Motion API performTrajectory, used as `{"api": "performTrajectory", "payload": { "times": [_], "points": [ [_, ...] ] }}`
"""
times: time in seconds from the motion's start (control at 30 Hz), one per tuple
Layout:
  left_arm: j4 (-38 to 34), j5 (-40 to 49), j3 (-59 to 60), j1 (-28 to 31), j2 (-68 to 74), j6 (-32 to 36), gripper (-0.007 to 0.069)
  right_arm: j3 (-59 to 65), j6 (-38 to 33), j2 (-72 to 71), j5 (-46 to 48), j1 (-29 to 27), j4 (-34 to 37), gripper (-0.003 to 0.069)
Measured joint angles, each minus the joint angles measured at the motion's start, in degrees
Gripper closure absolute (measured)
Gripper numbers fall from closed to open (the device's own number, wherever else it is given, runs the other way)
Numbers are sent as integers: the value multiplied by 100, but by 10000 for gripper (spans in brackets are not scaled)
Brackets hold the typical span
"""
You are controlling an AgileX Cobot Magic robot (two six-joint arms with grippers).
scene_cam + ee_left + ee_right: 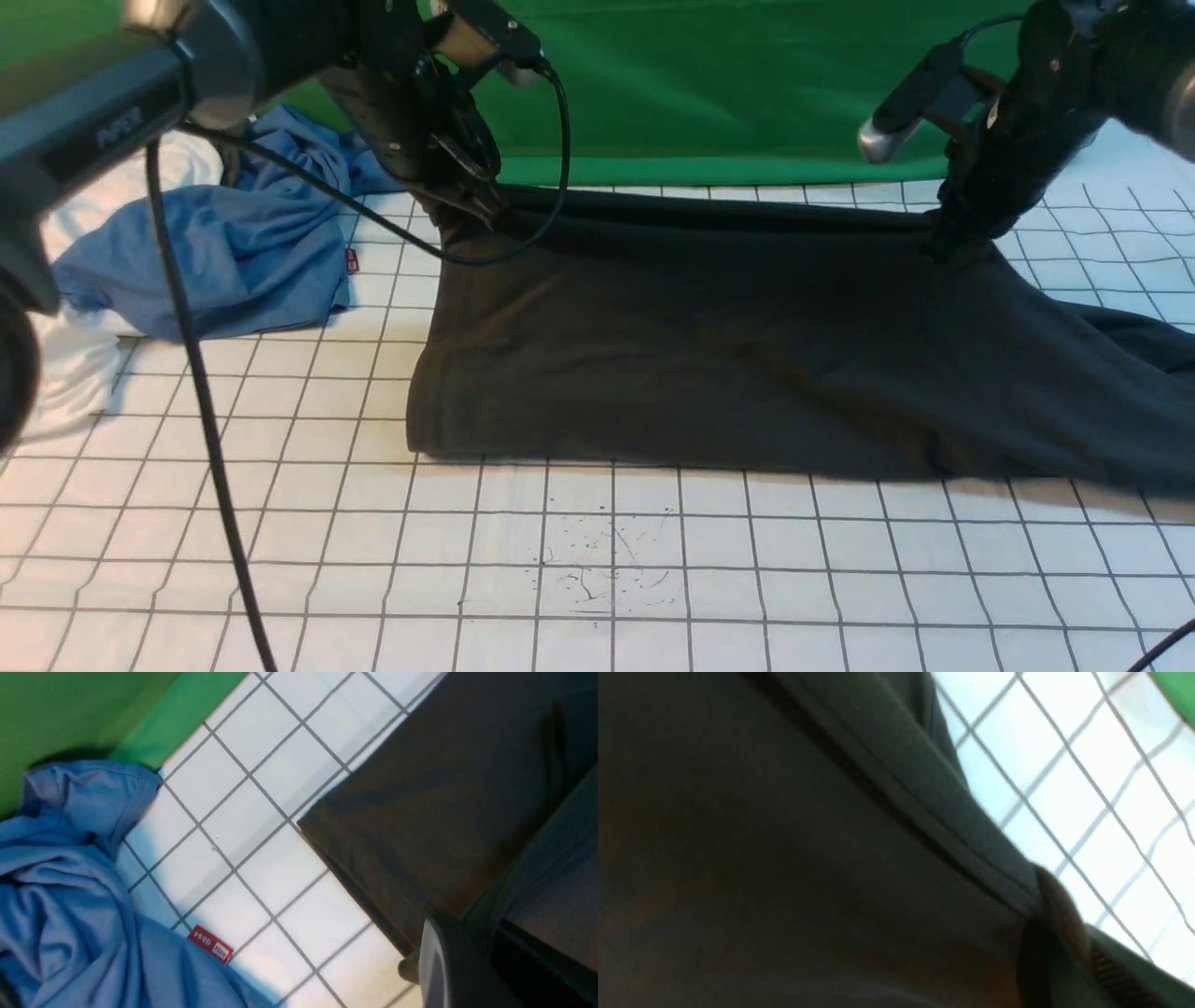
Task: Fold a long-sleeved shirt over a white checkered tablecloth.
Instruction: 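Fold the black garment in half by bringing its near edge over to the far edge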
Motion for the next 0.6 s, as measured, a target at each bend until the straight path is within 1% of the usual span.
{"api": "performTrajectory", "payload": {
  "times": [0.2, 0.33, 0.43, 0.47, 0.53, 0.6],
  "points": [
    [-49, -328, -38, 132, 373, 4, 624, -54, -16, 284, -565, -7, 11, 601],
    [-205, -436, -38, 212, 487, 4, 624, -67, 13, 285, -814, -20, 11, 583],
    [-269, -501, -38, 279, 544, 4, 614, -72, 235, 285, -874, -46, -9, 494],
    [-269, -500, -49, 319, 550, 4, 599, -73, 371, 285, -867, -89, -32, 431],
    [-274, -500, -65, 365, 550, 12, 566, -94, 503, 279, -743, -132, -90, 333],
    [-255, -477, -135, 411, 545, 11, 487, -217, 556, 250, -335, -190, -159, 190]
  ]
}}
